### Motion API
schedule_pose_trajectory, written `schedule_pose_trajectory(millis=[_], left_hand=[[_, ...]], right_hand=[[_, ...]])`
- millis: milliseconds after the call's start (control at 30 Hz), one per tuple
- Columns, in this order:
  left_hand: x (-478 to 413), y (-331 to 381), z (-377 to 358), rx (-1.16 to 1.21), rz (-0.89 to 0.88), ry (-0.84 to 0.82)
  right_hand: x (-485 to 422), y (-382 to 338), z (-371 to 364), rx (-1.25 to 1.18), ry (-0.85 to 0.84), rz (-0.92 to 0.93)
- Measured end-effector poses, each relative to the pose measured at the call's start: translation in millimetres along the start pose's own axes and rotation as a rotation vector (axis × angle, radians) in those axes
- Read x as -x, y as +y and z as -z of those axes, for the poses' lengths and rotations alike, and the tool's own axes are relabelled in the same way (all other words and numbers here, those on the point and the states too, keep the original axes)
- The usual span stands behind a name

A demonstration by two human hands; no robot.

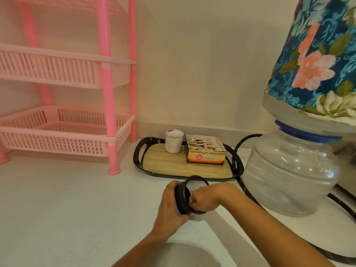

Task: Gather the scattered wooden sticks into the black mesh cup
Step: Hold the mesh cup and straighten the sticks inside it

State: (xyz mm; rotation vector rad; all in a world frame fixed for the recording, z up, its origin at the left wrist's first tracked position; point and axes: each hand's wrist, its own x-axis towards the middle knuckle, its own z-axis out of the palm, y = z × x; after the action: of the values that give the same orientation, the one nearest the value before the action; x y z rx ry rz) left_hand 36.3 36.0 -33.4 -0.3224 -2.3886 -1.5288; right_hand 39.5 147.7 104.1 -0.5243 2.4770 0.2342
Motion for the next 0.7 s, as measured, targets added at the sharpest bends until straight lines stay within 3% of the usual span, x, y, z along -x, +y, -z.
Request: schedule_pose_trajectory(millis=[200,367,467,600,700], left_hand=[[0.7,1.0,-0.7,-0.008,0.01,0.007],[1.2,-0.7,0.2,0.005,0.012,0.001],[0.5,-5.0,0.0,0.025,0.039,0.018],[-1.1,-4.8,0.0,0.021,0.062,0.039],[-1.0,-2.8,1.0,0.02,0.071,0.049]], right_hand=[[-3.7,-5.2,-3.8,0.133,0.018,-0.024],[-1.0,2.2,-1.9,-0.054,0.131,0.072],[-1.8,8.4,-2.4,-0.219,0.378,0.152],[-5.9,14.7,-9.4,-0.48,0.868,0.166],[-7.9,14.3,-23.0,-0.863,1.231,0.112]])
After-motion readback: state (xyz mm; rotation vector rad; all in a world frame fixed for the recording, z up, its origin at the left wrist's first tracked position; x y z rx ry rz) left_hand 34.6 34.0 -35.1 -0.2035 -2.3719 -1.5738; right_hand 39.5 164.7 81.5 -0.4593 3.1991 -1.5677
